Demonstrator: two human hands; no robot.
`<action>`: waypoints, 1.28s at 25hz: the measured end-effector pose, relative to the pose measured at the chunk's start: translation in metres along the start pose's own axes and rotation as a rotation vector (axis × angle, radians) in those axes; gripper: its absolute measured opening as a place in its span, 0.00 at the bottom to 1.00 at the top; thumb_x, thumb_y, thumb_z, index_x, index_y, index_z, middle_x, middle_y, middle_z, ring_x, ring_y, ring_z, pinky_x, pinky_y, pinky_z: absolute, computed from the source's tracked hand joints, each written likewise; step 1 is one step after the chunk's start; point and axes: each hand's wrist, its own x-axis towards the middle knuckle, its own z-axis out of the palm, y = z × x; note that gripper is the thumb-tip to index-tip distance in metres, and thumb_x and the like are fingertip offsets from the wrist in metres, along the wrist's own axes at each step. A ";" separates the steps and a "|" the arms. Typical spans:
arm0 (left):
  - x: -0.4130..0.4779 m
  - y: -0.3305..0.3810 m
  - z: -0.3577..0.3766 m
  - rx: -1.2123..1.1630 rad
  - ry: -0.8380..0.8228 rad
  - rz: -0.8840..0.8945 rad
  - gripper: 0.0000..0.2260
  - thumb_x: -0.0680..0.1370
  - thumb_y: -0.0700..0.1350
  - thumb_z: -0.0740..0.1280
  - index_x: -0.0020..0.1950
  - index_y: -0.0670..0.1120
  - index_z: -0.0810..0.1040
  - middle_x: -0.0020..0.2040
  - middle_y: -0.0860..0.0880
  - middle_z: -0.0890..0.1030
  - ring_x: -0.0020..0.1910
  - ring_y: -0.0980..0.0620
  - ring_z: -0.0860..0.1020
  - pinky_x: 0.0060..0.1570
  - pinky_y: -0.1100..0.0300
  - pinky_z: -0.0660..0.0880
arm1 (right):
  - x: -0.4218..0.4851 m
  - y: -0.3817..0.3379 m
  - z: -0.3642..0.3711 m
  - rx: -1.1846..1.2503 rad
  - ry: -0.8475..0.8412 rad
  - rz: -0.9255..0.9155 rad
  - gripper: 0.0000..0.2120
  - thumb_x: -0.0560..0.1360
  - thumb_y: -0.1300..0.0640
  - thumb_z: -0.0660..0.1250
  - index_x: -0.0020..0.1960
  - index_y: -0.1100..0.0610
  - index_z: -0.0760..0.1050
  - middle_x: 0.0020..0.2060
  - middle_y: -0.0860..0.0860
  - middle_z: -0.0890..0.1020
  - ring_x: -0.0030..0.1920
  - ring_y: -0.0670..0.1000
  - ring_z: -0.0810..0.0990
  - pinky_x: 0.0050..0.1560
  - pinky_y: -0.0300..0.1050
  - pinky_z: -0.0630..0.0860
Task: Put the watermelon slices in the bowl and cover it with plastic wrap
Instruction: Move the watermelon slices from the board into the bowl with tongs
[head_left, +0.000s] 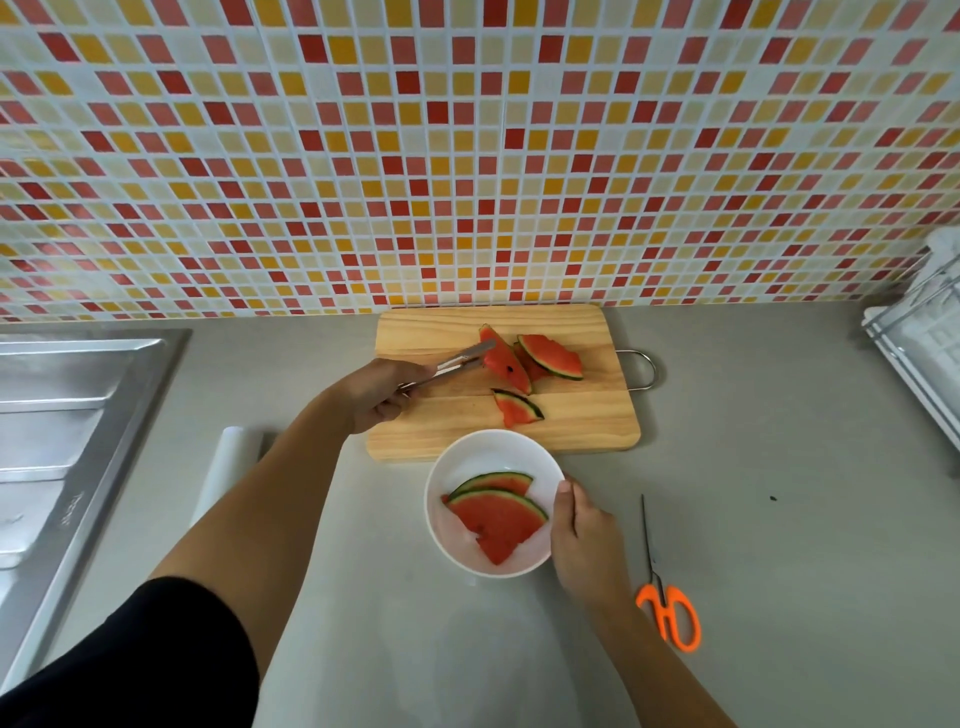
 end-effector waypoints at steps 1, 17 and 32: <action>0.000 0.001 0.003 0.029 -0.006 0.018 0.09 0.75 0.47 0.69 0.49 0.44 0.74 0.35 0.48 0.67 0.26 0.56 0.59 0.21 0.67 0.56 | 0.000 0.000 0.000 -0.006 -0.001 0.003 0.11 0.80 0.53 0.53 0.45 0.52 0.72 0.26 0.40 0.71 0.28 0.42 0.71 0.28 0.28 0.67; -0.012 0.008 0.024 -0.014 0.060 -0.033 0.06 0.76 0.43 0.68 0.47 0.41 0.77 0.32 0.48 0.66 0.26 0.56 0.57 0.18 0.68 0.55 | 0.000 0.000 0.001 0.006 0.016 0.015 0.14 0.80 0.52 0.53 0.49 0.57 0.75 0.29 0.48 0.74 0.32 0.52 0.72 0.35 0.43 0.63; -0.132 -0.021 0.042 0.898 -0.060 0.246 0.07 0.75 0.50 0.68 0.48 0.52 0.85 0.42 0.58 0.80 0.45 0.57 0.76 0.41 0.65 0.70 | -0.001 0.000 -0.001 0.057 -0.016 0.033 0.14 0.80 0.52 0.51 0.37 0.51 0.67 0.23 0.46 0.70 0.27 0.44 0.70 0.26 0.43 0.57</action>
